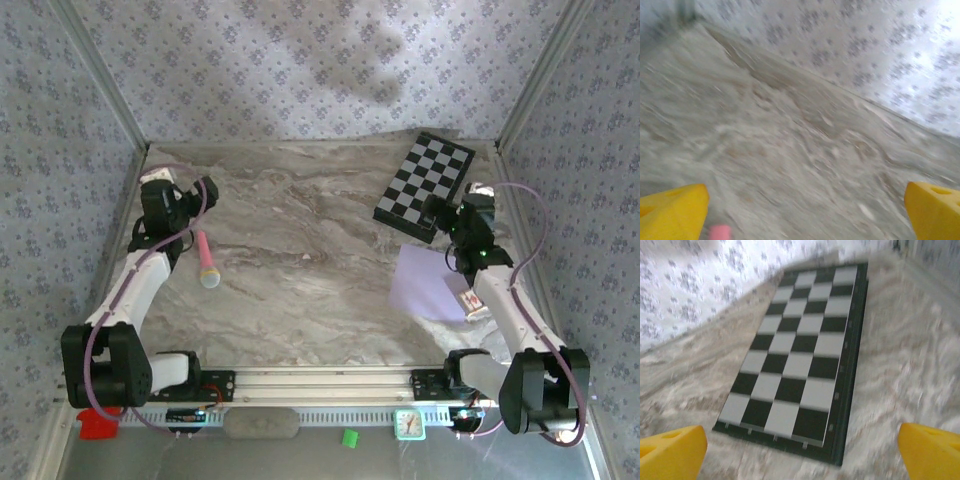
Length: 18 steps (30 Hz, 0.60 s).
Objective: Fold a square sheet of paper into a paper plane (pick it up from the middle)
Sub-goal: Move the square sheet of paper to the center of the table.
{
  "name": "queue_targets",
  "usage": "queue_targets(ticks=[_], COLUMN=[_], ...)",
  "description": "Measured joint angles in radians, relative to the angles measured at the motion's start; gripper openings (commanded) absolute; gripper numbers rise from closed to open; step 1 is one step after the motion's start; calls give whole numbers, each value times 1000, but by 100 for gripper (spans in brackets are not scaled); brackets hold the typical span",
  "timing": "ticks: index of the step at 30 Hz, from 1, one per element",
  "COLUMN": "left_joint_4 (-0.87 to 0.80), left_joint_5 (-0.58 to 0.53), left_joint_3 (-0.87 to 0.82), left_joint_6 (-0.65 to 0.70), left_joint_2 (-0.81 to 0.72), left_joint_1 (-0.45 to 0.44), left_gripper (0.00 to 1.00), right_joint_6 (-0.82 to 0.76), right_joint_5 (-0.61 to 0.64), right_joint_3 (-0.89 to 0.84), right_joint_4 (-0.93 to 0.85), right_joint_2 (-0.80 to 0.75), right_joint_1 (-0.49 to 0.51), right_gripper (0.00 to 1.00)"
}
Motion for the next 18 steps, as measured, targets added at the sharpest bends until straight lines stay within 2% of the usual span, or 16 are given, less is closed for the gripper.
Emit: queue_targets(ticks=[3, 7, 14, 18], left_joint_4=[-60, -106, -145, -142], left_joint_5=[117, 209, 269, 279], left_joint_3=[2, 2, 0, -15], left_joint_6=[-57, -85, -92, -93], left_joint_2=[3, 19, 36, 43], left_joint_1=[-17, -95, -236, -281], left_gripper=[100, 100, 100, 100], right_joint_6=[68, 134, 222, 259], right_joint_5=[-67, -116, -122, -105], right_joint_3=[-1, -24, -114, -129], right_joint_4=[-111, -192, -251, -253], right_joint_2=[0, 8, 76, 121], right_joint_1=[2, 45, 170, 208], right_gripper=[100, 100, 100, 100])
